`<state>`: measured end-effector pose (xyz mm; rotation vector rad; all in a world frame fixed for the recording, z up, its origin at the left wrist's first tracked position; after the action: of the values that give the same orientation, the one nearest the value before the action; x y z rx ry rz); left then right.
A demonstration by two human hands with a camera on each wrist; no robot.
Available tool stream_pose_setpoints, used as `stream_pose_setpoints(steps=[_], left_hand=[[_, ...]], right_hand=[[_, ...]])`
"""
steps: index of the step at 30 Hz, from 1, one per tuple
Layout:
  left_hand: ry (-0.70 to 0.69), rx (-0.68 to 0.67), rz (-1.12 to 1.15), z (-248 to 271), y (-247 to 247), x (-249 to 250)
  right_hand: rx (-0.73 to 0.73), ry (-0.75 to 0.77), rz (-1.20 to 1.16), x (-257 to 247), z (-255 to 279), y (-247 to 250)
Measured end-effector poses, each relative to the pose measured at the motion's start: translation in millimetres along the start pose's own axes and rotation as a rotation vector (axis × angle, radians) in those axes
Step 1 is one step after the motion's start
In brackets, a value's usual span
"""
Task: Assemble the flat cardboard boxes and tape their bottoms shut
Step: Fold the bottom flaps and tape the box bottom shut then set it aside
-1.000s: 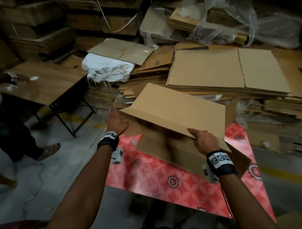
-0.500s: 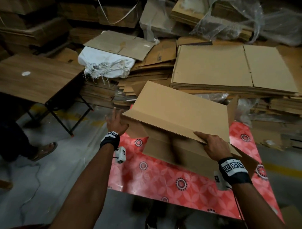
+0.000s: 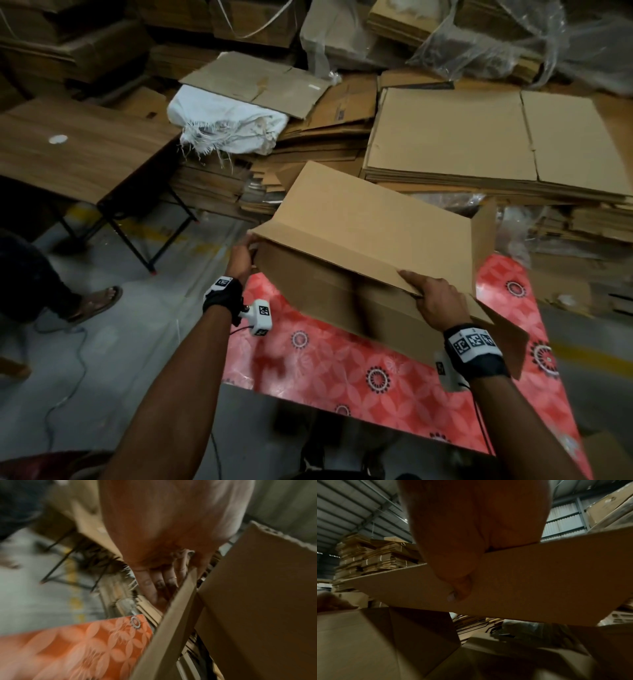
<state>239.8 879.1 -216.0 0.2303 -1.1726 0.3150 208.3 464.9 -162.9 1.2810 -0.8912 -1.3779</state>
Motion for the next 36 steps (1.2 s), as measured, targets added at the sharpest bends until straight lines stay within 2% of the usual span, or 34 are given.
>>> stream_pose_setpoints(steps=[9, 15, 19, 21, 23, 25, 26, 27, 31, 33, 36], left_hand=[[-0.016, 0.224, 0.216, 45.0, 42.1, -63.3], [0.112, 0.228, 0.376, 62.6, 35.7, -137.0], [0.169, 0.442, 0.135, 68.7, 44.0, -181.1], [0.226, 0.489, -0.017, 76.2, 40.1, -189.3], [0.302, 0.537, -0.276, 88.2, 33.5, -191.2], [0.247, 0.605, -0.639, 96.3, 24.5, -181.8], [0.147, 0.580, -0.768, 95.8, 13.0, -177.5], [0.030, 0.494, -0.862, 92.2, -5.1, -179.5], [-0.333, -0.111, -1.160, 97.2, -102.0, -202.9], [-0.421, -0.348, -1.332, 104.4, -136.6, -221.6], [-0.481, -0.516, -1.537, 107.1, -162.8, -250.8]], right_hand=[[-0.105, 0.076, -0.027, -31.8, -9.5, -80.0], [-0.203, 0.067, -0.054, -15.4, -6.6, -155.2], [-0.269, 0.104, -0.080, -11.5, 2.2, -195.4], [-0.301, 0.099, -0.085, -9.5, 6.1, -211.6], [-0.326, 0.085, -0.083, -6.3, 8.6, -227.8], [-0.353, 0.091, -0.076, -2.5, 10.1, -245.5], [-0.360, 0.101, -0.067, -0.1, 10.4, -254.5], [-0.371, 0.107, -0.058, 2.3, 11.0, -261.7], [-0.413, 0.122, -0.049, 6.7, 14.3, -273.9], [-0.450, 0.136, -0.065, 8.4, 18.5, -278.0], [-0.475, 0.133, -0.081, 14.5, 28.6, -280.7]])
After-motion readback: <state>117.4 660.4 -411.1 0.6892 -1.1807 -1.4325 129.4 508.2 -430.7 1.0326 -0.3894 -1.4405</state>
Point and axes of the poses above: each hand's wrist, its own z-axis away from the middle knuckle, its own y-axis out of the back of the hand, x = y × z, the point moved 9 cm from there along -z, towards the middle knuckle, and after that the axes turned 2 degrees about -z, right-handed, at the moved point
